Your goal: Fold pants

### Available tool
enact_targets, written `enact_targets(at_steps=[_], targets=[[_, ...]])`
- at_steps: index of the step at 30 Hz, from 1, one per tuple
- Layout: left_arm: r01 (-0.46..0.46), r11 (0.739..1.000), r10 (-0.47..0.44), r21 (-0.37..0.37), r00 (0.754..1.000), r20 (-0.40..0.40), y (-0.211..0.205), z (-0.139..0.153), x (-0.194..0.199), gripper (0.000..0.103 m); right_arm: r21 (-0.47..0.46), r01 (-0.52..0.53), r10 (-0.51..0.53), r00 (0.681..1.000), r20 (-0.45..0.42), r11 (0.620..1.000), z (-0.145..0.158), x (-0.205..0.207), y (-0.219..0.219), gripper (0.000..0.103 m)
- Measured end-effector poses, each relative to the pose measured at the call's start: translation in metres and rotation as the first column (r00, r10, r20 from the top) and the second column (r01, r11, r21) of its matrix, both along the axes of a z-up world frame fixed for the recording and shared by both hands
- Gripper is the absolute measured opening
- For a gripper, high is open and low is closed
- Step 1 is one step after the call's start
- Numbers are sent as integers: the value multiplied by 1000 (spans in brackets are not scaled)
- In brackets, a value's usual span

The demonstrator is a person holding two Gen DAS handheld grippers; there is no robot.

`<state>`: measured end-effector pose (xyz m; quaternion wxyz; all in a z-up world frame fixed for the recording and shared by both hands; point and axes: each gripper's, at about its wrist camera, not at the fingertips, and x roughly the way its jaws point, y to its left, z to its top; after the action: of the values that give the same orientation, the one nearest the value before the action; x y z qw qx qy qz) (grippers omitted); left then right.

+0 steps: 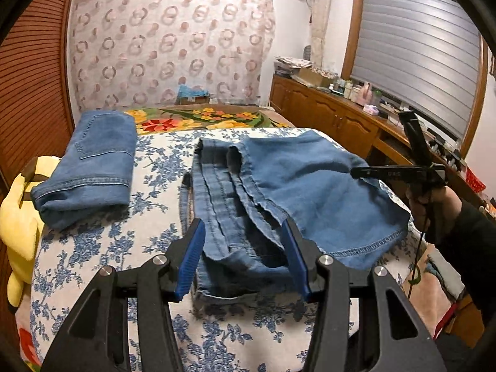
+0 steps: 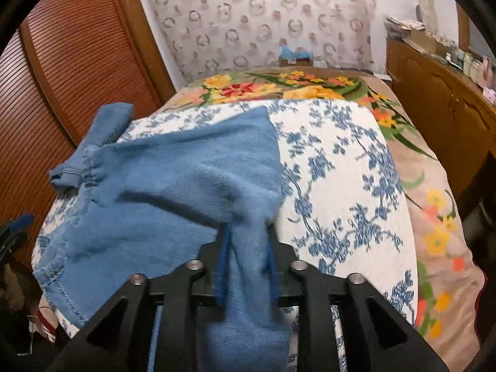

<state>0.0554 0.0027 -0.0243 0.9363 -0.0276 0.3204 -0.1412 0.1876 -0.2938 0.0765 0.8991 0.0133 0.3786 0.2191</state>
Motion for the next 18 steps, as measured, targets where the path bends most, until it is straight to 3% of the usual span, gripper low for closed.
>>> enact_targets(at_steps=[4, 7, 18], targets=[[7, 1000, -7, 1, 1000, -13, -3, -5, 4, 52, -3, 4, -4, 999, -36, 1000, -8, -6, 0, 46], [12, 1000, -12, 2, 1000, -23, -8, -7, 4, 52, 16, 6, -5, 998, -57, 1000, -5, -8, -7, 50], [18, 1000, -18, 2, 999, -46, -12, -20, 6, 52, 74, -4, 10, 997, -74, 997, -16, -18, -4, 50]])
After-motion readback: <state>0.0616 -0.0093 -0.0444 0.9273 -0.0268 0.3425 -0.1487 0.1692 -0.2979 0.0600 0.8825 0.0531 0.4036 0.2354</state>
